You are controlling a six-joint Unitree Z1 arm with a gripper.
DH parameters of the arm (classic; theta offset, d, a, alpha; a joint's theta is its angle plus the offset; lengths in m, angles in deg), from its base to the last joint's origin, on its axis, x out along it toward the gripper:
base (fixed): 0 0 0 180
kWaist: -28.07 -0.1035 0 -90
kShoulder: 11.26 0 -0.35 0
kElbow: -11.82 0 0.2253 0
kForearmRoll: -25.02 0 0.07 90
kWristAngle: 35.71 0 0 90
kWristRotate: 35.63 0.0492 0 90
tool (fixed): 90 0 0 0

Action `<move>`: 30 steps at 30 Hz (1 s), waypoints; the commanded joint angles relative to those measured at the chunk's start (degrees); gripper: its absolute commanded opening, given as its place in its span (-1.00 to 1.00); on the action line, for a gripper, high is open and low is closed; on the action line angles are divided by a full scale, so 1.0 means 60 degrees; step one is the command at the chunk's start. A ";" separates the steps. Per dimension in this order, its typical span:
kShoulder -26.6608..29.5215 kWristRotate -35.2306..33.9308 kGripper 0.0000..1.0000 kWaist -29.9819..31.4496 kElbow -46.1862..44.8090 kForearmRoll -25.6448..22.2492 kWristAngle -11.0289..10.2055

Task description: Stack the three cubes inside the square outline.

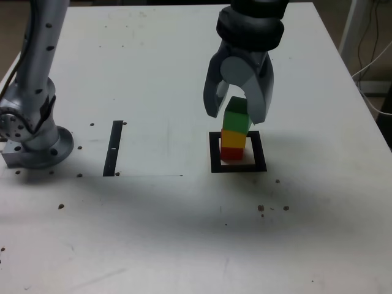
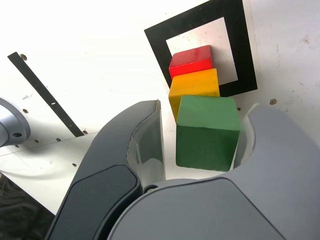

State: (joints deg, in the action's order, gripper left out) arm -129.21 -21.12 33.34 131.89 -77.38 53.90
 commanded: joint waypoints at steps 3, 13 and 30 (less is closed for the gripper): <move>0.0050 0.0014 0.99 0.0001 -0.0057 0.0051 -0.0018; 0.0668 -0.0014 0.99 0.0001 -0.0307 0.0206 -0.0186; 0.3173 -0.0581 0.99 -0.0229 -0.2942 0.0318 -0.0715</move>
State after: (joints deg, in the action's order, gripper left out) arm -112.30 -24.32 32.63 116.30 -75.68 49.73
